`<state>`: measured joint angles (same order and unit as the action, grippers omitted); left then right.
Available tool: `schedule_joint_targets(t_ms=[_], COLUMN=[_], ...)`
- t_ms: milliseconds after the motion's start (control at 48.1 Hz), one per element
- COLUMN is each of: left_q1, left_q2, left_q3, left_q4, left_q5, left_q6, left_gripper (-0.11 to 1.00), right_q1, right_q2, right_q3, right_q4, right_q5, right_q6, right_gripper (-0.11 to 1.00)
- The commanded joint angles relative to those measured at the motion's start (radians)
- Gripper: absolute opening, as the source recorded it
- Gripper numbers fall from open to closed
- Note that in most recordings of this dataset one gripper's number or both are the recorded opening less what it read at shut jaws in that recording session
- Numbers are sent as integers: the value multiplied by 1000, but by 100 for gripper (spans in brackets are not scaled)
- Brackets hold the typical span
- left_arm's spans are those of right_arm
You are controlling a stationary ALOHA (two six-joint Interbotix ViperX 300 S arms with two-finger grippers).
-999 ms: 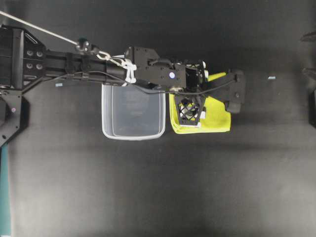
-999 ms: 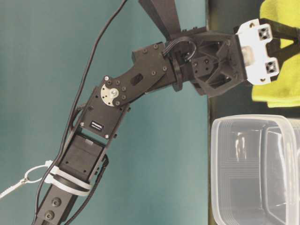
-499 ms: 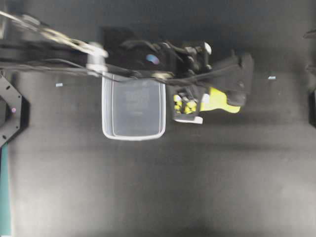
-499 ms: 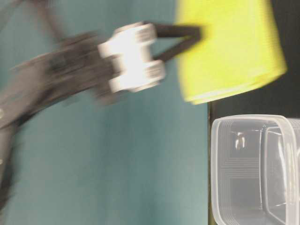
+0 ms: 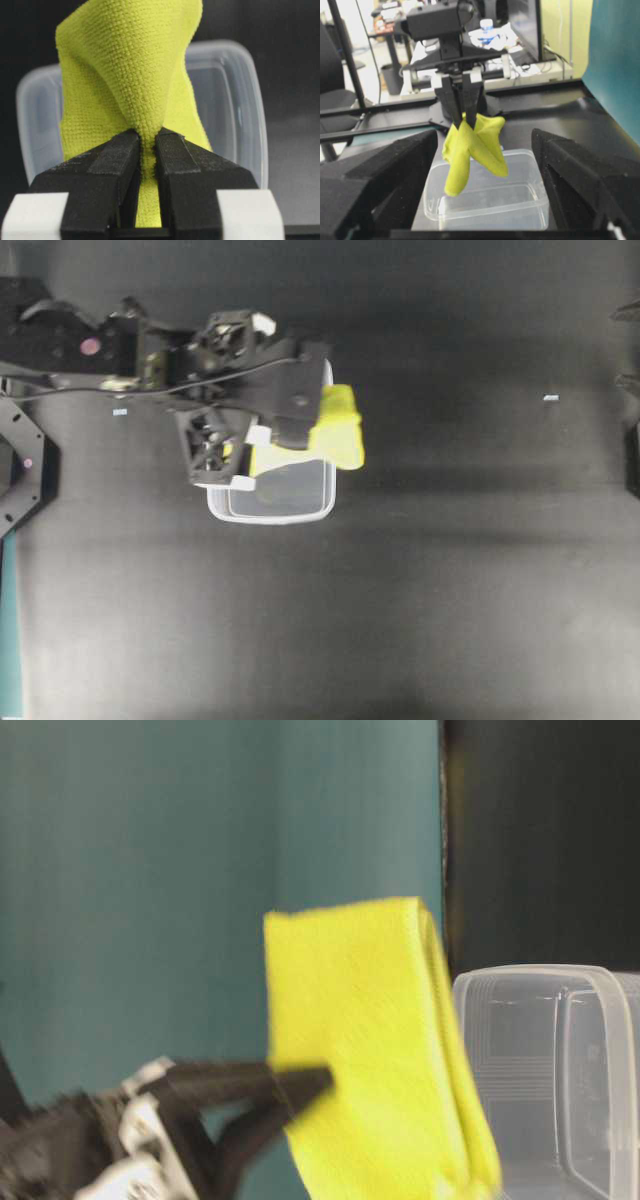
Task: Place the yellow towel into the container with the left arm.
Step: 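Lift the towel and carry it left over the clear container, then lower the towel into the container and open the left gripper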
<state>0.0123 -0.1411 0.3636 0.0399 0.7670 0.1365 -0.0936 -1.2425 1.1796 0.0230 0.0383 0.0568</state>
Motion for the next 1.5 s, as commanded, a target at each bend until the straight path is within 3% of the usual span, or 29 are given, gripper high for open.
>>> schedule_joint_targets(t_ms=[0, 270, 832, 895, 1082, 1165, 1477], left_q1=[8, 25, 25, 29, 34, 34, -8], left_q2=[-38, 0, 87, 91, 87, 69, -198], left_q3=[48, 95, 97, 98, 95, 89, 110], left_q4=[3, 3, 3, 3, 3, 3, 3], left_q5=[-49, -61, -77, -72, -69, -69, -103], left_q6=[-2, 0, -9, -11, -63, -94, -153], left_gripper=[6, 6, 8, 19, 74, 89, 84], right_q1=[-3, -3, -3, -3, -5, -3, -3], right_q2=[17, 18, 17, 15, 15, 17, 14], right_q3=[-6, -5, -2, -2, -2, 2, 6], right_q4=[0, 0, 0, 0, 2, 0, 2], right_q5=[-15, -17, -12, -11, -11, -11, -11], right_q6=[-2, -3, 8, 8, 11, 9, 9], right_gripper=[74, 74, 74, 74, 74, 74, 74])
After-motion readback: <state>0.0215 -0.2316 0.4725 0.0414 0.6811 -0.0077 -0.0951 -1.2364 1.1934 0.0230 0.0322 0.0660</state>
